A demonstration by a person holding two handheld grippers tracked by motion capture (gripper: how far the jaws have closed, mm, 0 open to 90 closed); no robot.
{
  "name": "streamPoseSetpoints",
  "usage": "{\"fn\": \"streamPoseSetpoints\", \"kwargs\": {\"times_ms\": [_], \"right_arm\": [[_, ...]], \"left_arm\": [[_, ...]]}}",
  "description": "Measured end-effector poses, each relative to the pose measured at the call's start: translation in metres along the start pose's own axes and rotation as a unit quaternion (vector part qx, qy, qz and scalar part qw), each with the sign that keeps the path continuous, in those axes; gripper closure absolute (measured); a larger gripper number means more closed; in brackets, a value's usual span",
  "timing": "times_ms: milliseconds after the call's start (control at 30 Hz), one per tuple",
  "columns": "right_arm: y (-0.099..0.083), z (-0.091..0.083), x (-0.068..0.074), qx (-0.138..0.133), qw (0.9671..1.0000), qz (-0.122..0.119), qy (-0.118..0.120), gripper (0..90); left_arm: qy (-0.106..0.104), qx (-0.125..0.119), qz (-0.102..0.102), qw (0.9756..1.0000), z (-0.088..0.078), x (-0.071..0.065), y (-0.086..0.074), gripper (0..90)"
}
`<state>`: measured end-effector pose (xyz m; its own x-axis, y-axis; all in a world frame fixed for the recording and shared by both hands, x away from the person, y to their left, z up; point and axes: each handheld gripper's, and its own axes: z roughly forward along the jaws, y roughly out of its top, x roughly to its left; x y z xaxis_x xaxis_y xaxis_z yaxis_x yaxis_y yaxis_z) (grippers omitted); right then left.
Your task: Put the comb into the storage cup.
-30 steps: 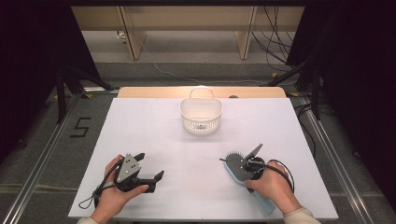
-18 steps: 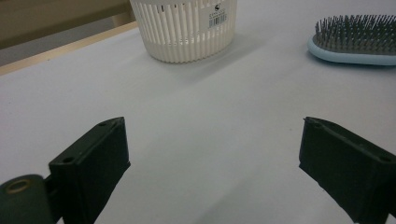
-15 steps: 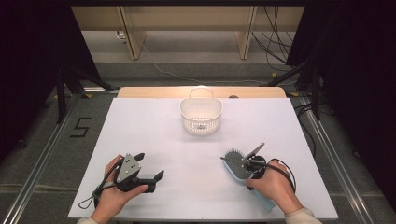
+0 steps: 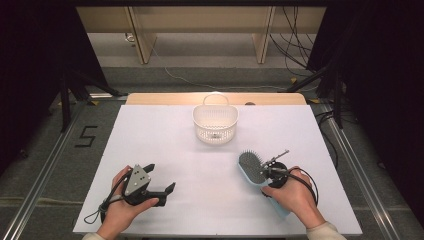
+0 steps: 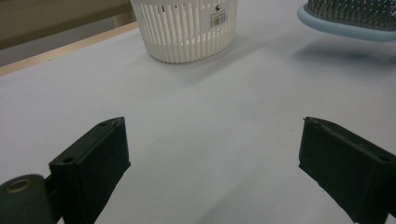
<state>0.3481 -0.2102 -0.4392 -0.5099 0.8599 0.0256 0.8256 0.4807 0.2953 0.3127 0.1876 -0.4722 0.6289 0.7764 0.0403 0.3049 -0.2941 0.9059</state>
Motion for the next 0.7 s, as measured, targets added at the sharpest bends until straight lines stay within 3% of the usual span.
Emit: {"fn": "streamPoseSetpoints", "kwargs": {"times_ms": [467, 700], "right_arm": [[-0.0012, -0.0008, -0.0038, -0.048, 0.9988, 0.001, 0.004, 70.6], [-0.0029, -0.0010, -0.0080, -0.084, 0.9965, 0.004, 0.003, 70.6]], "left_arm": [[-0.001, -0.001, -0.001, 1.0000, -0.0002, 0.0000, 0.0000, 7.9], [0.001, -0.001, 0.001, 1.0000, -0.0003, 0.0005, 0.0002, 8.1]]}}
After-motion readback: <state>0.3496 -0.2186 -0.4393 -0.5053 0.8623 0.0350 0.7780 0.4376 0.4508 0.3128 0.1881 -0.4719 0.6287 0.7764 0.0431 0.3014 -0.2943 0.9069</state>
